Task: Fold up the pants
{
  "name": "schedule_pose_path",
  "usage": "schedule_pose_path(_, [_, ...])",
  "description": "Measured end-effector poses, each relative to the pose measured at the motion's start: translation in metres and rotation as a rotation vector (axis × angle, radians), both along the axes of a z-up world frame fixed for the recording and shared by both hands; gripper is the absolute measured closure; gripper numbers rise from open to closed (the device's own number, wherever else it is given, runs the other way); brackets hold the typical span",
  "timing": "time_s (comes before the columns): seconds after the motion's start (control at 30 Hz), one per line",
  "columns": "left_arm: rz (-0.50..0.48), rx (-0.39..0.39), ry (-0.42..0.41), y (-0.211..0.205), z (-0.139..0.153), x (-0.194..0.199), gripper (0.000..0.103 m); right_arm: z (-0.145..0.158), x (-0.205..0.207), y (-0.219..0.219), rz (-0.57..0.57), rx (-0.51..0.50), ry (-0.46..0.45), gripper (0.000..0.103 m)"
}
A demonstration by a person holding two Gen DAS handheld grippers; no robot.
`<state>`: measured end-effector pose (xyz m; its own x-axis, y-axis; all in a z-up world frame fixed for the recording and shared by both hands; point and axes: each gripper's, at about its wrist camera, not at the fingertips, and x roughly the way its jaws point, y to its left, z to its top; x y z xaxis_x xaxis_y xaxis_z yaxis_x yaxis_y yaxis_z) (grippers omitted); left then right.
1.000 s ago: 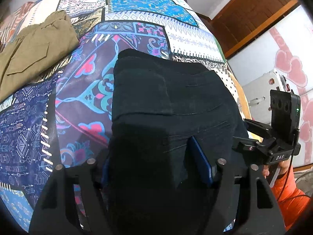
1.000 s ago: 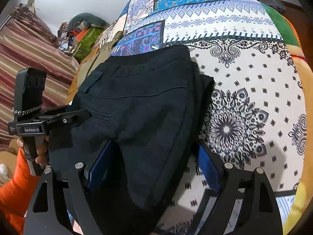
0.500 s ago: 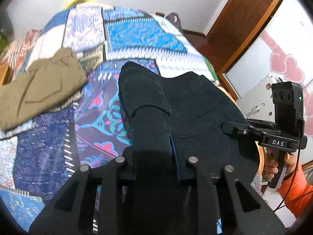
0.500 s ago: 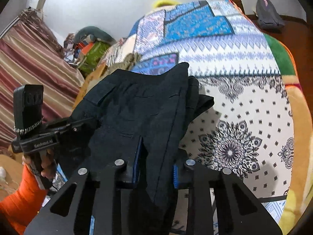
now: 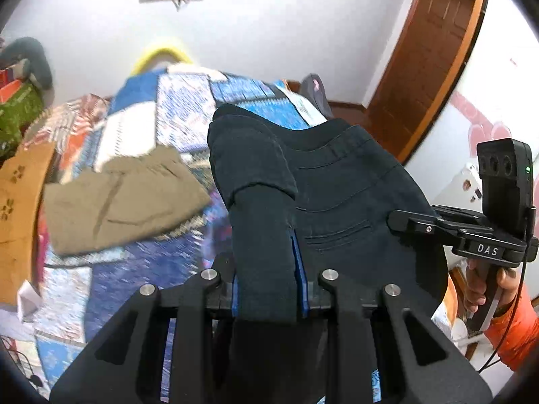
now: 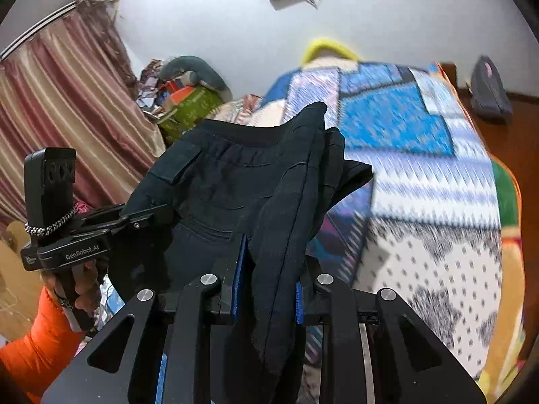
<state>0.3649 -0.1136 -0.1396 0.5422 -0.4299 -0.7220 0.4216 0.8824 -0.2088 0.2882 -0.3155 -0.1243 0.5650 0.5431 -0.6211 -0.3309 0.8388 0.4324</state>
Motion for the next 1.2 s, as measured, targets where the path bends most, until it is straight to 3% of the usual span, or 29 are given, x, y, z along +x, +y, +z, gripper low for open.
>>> schedule_pose_path(0.37, [0.097, 0.056, -0.105, 0.076, 0.036, 0.053, 0.078, 0.023, 0.075, 0.070, 0.087, -0.010, -0.081, 0.082])
schedule_pose_path(0.63, [0.168, 0.051, -0.104, 0.129, 0.022, 0.119, 0.078, 0.019, 0.140, 0.126, 0.153, -0.029, -0.110, 0.082])
schedule_pose_path(0.87, [0.212, 0.005, -0.014, 0.165, -0.040, 0.182, 0.078, -0.023, 0.194, 0.164, 0.172, -0.062, -0.061, 0.082])
schedule_pose_path(1.0, [0.241, -0.041, 0.112, 0.184, -0.105, 0.212, 0.078, -0.065, 0.223, 0.178, 0.184, -0.108, 0.000, 0.082])
schedule_pose_path(1.07, [0.264, -0.048, 0.193, 0.190, -0.141, 0.226, 0.073, -0.095, 0.236, 0.184, 0.182, -0.167, 0.073, 0.077])
schedule_pose_path(1.1, [0.280, -0.038, 0.214, 0.193, -0.155, 0.229, 0.066, -0.112, 0.243, 0.187, 0.176, -0.212, 0.116, 0.076])
schedule_pose_path(1.2, [0.274, -0.110, 0.217, 0.203, -0.170, 0.229, 0.060, -0.135, 0.247, 0.183, 0.152, -0.241, 0.125, 0.069])
